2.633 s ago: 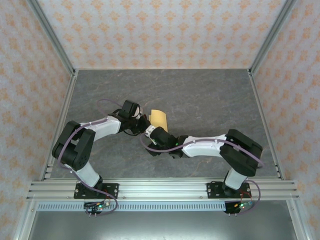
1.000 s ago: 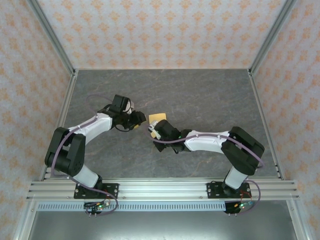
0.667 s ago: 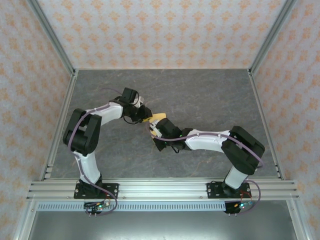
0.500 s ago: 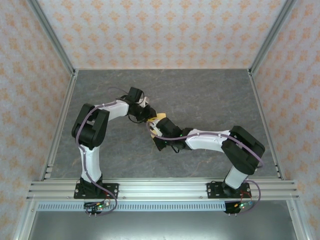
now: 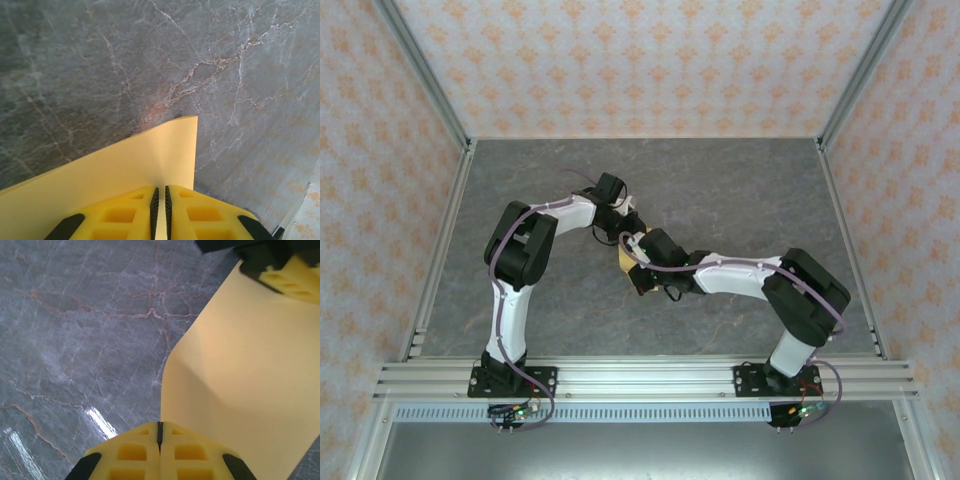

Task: Fold a paper plane with a square sheet of paper (fold left side to right side)
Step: Third fold the triangle at the center of the table.

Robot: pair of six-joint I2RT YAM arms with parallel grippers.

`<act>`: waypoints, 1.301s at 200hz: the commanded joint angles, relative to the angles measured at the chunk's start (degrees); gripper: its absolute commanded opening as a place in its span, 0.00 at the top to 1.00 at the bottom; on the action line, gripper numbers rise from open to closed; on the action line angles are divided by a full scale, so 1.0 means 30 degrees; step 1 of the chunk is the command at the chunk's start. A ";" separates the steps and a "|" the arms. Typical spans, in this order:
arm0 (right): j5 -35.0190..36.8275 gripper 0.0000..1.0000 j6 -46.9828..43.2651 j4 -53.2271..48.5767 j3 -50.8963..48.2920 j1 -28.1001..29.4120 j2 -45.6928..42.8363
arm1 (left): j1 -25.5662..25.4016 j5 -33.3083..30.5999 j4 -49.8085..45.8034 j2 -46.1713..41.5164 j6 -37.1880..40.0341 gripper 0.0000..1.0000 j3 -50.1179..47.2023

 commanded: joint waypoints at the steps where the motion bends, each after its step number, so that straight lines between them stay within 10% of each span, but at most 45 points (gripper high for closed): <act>1: -0.1458 1.00 0.1002 0.1137 -0.0401 -0.0736 0.0250 | 0.0002 -0.0433 -0.1201 0.0454 0.1102 0.85 0.0298; 260: -0.0420 1.00 0.2952 -0.0346 0.0977 -0.3030 0.1909 | -0.0035 -0.0716 -0.1274 0.0466 0.1200 0.88 -0.0226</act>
